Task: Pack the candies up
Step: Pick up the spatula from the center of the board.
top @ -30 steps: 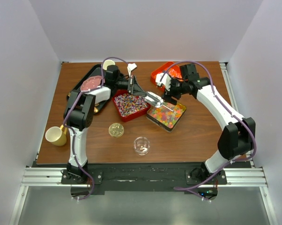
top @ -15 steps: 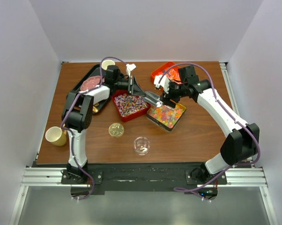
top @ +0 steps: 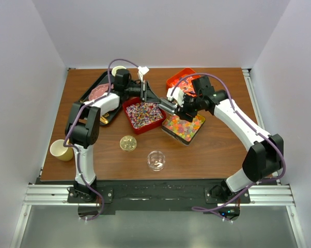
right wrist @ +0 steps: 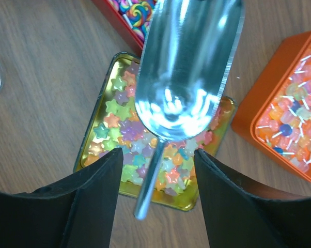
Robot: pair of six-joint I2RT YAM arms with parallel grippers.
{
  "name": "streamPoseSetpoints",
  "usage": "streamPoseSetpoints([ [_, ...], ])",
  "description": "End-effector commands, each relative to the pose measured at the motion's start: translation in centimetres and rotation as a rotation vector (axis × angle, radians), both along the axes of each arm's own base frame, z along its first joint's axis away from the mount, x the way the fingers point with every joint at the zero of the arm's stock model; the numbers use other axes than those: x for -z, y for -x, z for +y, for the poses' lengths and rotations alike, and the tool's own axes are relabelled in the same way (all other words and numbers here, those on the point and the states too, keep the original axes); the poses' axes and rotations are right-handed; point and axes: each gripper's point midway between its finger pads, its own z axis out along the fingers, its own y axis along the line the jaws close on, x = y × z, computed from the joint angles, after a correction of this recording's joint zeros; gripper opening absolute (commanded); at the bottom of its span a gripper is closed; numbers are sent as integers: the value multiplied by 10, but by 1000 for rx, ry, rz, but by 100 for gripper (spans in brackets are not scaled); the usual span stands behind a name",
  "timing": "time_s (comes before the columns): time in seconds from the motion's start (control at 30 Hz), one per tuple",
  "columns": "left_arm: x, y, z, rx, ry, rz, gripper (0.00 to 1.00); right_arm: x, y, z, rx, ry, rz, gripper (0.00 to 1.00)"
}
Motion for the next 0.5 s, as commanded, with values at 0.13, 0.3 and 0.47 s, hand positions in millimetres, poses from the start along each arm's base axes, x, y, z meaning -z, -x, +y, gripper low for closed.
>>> streamPoseSetpoints([
  [0.13,-32,10,3,18,43,-69,0,11,-14,5,52,50,-54,56],
  [0.3,-31,14,3,22,53,-47,0,14,-17,3,73,64,-66,52],
  [0.47,-32,18,4,29,63,-44,0,17,-14,-1,88,71,-71,50],
])
